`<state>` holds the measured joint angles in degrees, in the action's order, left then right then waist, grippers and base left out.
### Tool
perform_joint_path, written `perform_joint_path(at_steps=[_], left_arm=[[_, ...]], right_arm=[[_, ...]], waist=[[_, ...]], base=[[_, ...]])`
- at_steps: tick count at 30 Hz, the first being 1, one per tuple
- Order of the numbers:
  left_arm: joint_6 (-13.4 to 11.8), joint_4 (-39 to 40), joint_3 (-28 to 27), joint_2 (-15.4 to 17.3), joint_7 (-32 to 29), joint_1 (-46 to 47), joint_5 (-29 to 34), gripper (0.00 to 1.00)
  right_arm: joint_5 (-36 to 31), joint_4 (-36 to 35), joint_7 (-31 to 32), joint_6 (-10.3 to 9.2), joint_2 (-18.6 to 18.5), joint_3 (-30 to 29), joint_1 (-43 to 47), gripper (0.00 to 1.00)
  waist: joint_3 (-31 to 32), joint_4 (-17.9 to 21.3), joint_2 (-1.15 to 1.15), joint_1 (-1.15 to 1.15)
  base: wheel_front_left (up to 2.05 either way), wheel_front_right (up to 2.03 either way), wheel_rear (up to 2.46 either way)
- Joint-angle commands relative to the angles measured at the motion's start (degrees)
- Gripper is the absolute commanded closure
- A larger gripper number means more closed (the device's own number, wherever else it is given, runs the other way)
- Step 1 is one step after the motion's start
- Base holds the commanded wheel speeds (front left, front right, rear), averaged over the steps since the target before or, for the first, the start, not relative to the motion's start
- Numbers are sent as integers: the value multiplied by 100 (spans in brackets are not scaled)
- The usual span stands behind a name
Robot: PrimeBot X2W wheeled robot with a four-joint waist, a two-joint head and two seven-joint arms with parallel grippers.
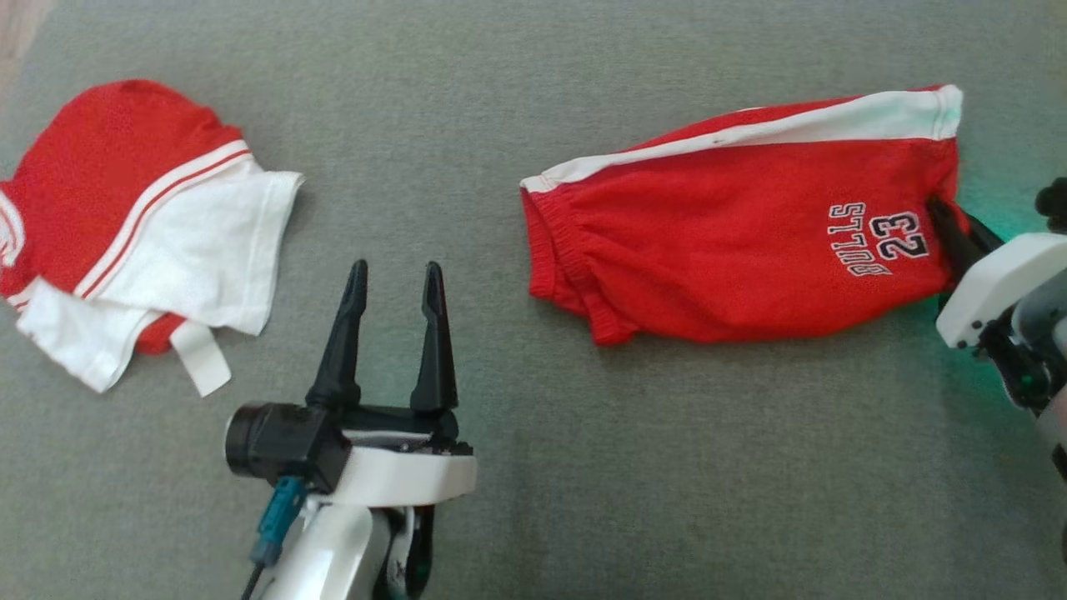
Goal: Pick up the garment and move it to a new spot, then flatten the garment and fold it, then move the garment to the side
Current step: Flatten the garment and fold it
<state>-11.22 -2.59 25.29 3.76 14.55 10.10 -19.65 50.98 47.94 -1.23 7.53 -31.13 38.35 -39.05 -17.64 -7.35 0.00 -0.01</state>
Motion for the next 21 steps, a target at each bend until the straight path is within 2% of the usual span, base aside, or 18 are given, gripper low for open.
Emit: perform_joint_path(at_steps=[1,4,9,14,21], left_arm=[[54,234,-269,-40,44,40,127,0],[138,293,-420,-62,44,2,239,0],[271,298,-566,-78,44,14,380,0],[376,231,-611,-84,44,117,474,0],[447,69,-544,-87,44,203,413,0]], right_arm=[[79,-13,-131,-4,-136,6,81,100],[178,1,-251,-4,-264,-65,33,100],[235,-93,-413,-4,-694,-90,31,100],[-17,-190,-576,-4,-1126,-41,-38,100],[-310,-568,-753,-4,-1177,-19,-342,100]], waist=[[42,148,0,1],[54,384,0,1],[-48,756,0,1],[-199,1009,0,1],[-190,1069,0,1]], base=[[0,0,0],[0,0,0],[0,0,0],[0,0,0],[0,0,0]])
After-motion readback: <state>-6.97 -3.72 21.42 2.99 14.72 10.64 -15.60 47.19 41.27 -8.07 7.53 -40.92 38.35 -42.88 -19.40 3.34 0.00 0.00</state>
